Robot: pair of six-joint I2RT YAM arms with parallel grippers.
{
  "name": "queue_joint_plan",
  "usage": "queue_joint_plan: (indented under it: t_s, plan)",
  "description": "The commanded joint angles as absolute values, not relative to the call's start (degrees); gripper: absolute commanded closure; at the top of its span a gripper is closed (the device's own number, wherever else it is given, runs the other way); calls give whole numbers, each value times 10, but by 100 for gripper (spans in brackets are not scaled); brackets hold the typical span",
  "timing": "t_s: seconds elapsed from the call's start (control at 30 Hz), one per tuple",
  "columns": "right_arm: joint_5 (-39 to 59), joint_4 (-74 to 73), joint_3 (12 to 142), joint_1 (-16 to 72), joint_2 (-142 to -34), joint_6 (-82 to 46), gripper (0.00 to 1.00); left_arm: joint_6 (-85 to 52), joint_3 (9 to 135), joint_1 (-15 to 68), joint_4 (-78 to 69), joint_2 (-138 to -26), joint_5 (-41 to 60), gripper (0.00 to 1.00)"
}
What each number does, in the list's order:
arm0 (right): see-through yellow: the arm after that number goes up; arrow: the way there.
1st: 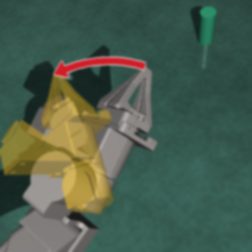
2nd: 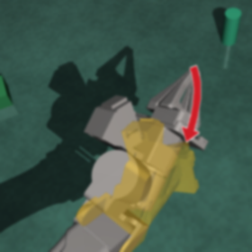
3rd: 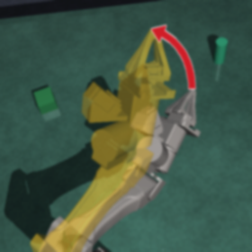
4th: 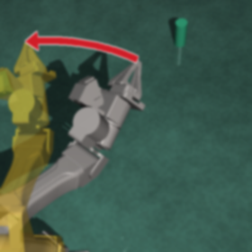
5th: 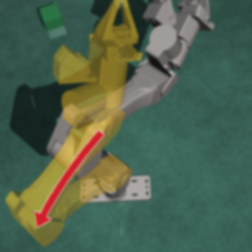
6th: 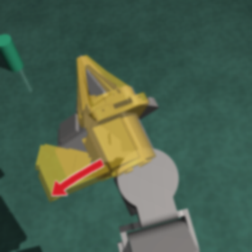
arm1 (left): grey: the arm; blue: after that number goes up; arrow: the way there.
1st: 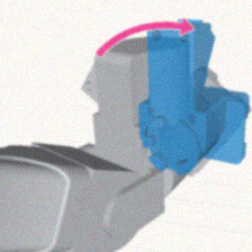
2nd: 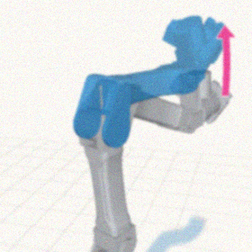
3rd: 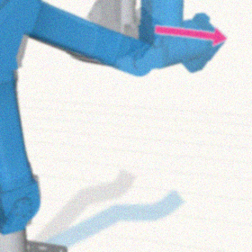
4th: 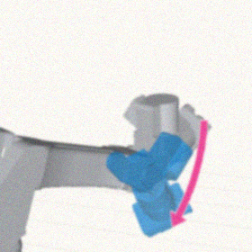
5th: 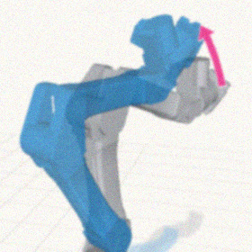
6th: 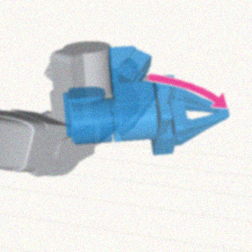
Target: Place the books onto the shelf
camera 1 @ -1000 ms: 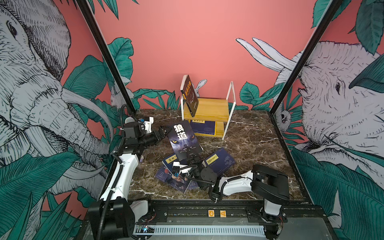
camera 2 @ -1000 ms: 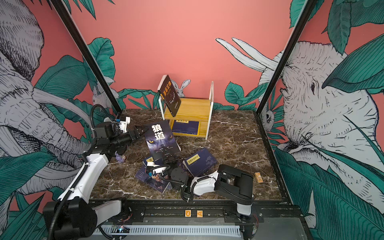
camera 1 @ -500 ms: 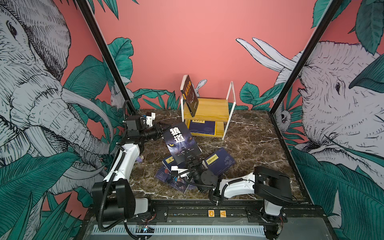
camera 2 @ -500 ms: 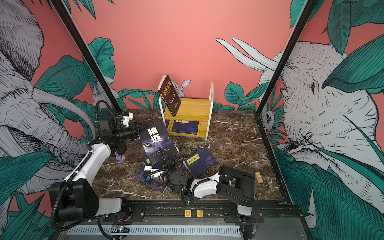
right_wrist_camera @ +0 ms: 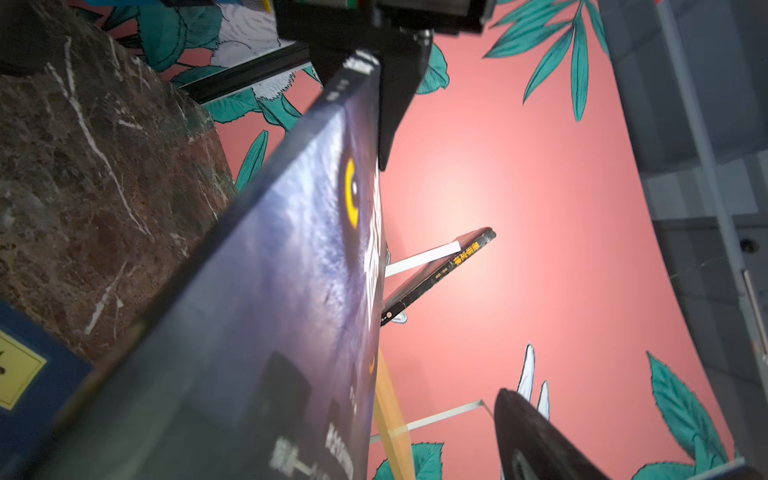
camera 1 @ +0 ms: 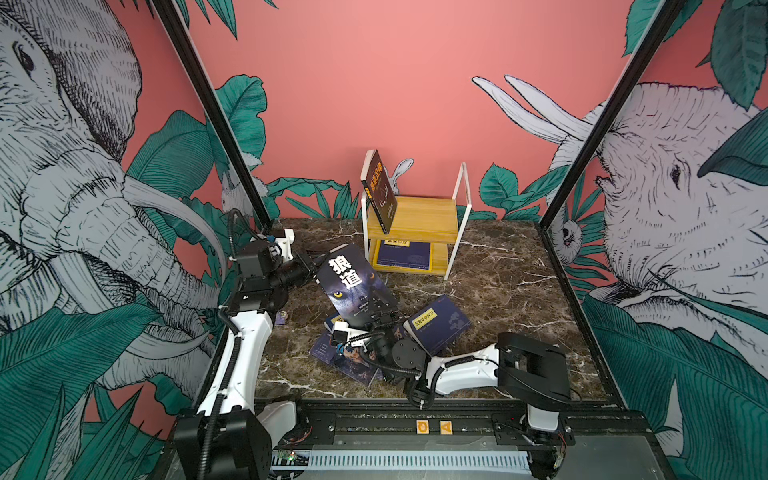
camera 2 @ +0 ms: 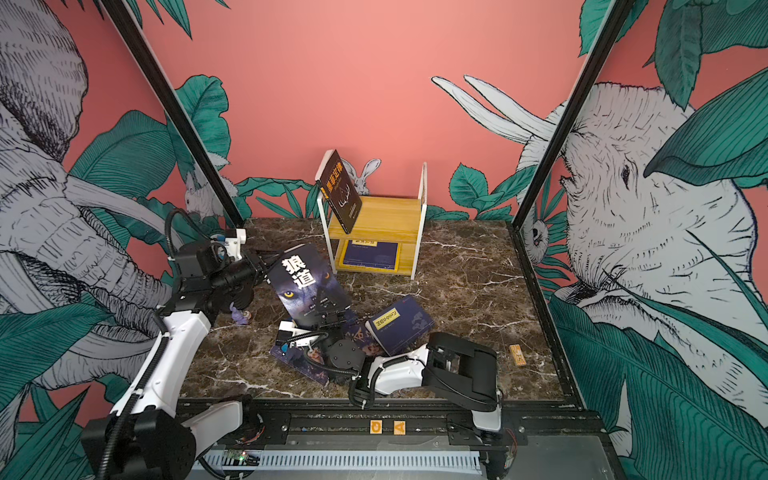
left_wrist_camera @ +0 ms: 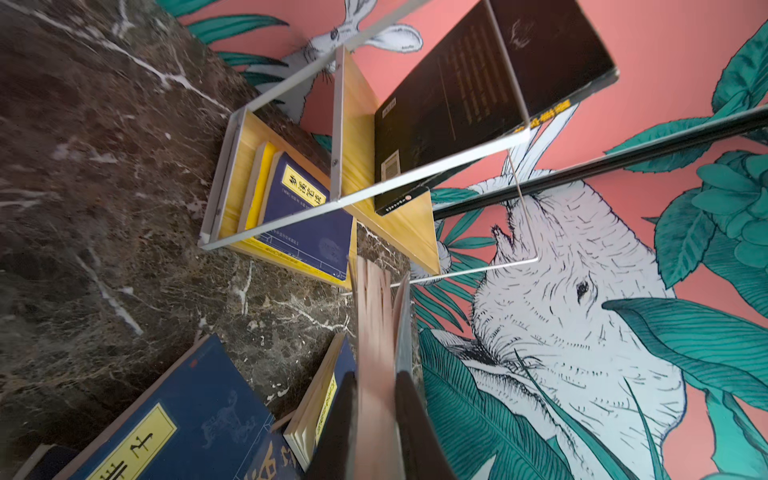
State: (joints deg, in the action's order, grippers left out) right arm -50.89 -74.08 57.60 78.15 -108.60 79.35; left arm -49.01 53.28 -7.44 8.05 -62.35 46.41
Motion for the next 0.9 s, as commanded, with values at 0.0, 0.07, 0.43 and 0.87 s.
queue_joint_plan:
  t_s: [0.0,0.07,0.43,0.87]
  plan:
    - [-555,-745,622,793,-1109,752,9,-530,506,-104,66,-608,423,100]
    - [-570,-731,651,797,-1124,735,7,-555,490,-123,47,-602,412,100]
    - [-629,-572,810,811,-1190,598,6,-541,463,-148,52,-601,372,100]
    - [-680,-322,1012,783,-1280,438,23,-547,449,-148,27,-597,383,100]
